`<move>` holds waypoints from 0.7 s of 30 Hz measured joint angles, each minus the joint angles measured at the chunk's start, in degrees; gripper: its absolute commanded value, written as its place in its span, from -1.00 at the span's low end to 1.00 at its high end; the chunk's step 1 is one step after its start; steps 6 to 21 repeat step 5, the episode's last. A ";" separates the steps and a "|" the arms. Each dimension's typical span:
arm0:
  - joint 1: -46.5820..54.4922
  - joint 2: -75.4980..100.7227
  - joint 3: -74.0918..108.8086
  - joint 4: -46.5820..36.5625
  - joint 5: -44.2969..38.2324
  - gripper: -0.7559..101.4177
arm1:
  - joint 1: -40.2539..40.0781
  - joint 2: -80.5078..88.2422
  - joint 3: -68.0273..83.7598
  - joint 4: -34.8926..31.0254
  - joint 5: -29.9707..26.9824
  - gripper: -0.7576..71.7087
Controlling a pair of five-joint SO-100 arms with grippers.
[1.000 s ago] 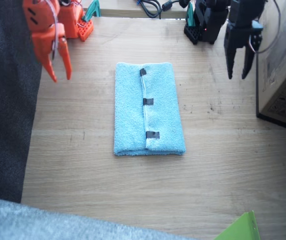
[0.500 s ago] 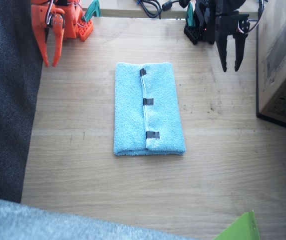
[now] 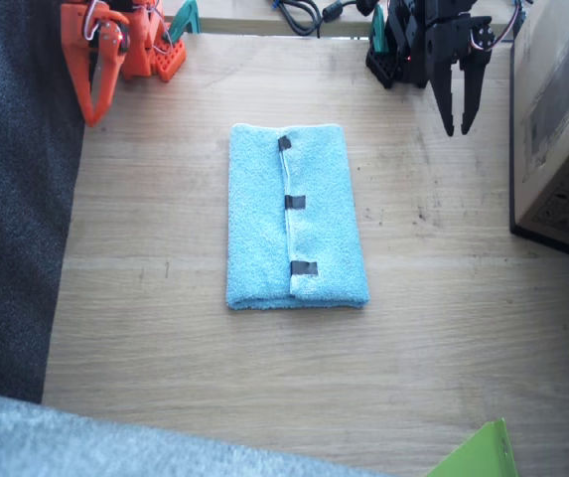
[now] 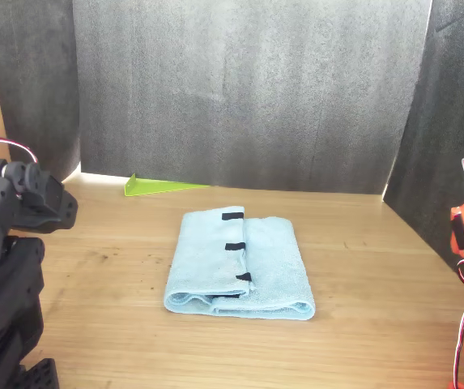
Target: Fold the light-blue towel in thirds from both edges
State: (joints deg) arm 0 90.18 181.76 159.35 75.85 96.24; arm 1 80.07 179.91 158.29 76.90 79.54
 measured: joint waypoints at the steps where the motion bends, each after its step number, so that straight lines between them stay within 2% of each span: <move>1: 0.00 0.00 0.00 0.00 0.00 -0.99 | -0.26 0.00 0.00 0.00 0.18 -0.98; 21: 0.00 0.00 0.00 0.00 0.35 -0.99 | -0.62 0.00 0.00 0.00 1.32 -0.98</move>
